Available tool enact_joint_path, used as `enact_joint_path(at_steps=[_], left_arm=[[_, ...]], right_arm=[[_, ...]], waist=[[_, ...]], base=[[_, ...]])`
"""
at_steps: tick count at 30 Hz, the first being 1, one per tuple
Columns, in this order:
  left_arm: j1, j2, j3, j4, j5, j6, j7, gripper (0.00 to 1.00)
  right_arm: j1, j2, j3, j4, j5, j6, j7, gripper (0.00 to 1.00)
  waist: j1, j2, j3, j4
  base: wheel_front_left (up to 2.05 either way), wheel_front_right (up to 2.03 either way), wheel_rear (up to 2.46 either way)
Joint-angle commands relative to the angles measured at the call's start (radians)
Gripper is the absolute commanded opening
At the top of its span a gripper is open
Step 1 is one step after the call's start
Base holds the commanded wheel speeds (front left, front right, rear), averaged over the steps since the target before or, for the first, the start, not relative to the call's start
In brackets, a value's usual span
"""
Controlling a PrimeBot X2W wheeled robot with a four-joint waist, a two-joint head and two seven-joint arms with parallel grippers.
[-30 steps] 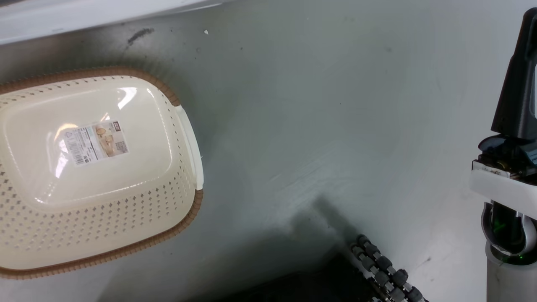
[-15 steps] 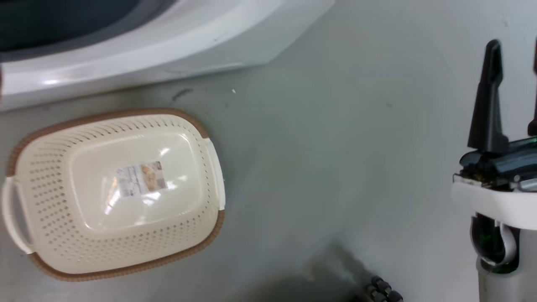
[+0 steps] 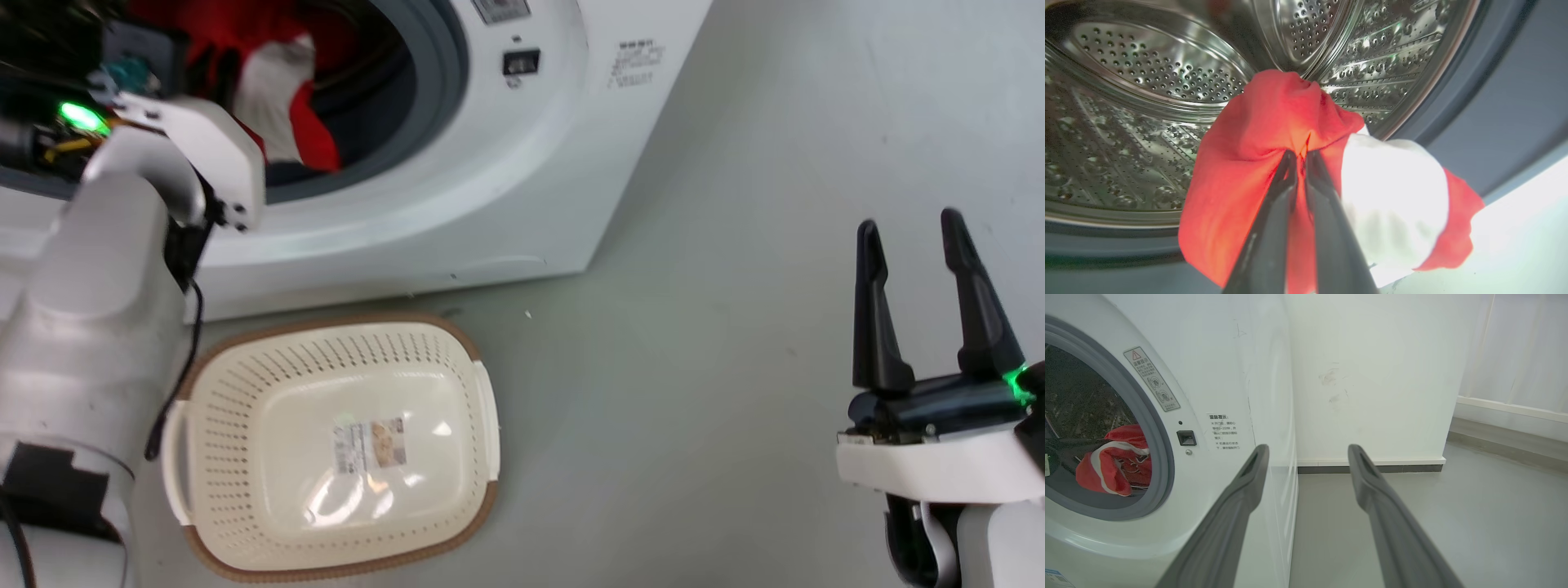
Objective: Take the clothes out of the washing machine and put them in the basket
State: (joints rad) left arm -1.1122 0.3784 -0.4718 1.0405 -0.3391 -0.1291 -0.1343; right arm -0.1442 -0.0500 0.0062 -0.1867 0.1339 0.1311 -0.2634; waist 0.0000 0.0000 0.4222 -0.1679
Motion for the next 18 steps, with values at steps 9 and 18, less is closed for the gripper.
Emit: enact_joint_path(at_steps=[9,18], left_arm=[[0.249,0.049,-0.087,-0.277,-0.125,-0.001,0.006,0.00],[0.526,0.104,-0.090,-0.621,-0.190,0.062,0.095,0.00]], right_arm=[[0.104,0.000,-0.007,0.025,-0.034,-0.001,-0.002,1.00],[0.155,0.000,-0.015,0.033,-0.035,-0.001,-0.002,1.00]], waist=[[0.0000,0.0000,-0.235,0.114],[0.0000,0.0000,-0.311,0.151]], base=[[0.00,0.00,0.00],[0.00,0.00,0.00]])
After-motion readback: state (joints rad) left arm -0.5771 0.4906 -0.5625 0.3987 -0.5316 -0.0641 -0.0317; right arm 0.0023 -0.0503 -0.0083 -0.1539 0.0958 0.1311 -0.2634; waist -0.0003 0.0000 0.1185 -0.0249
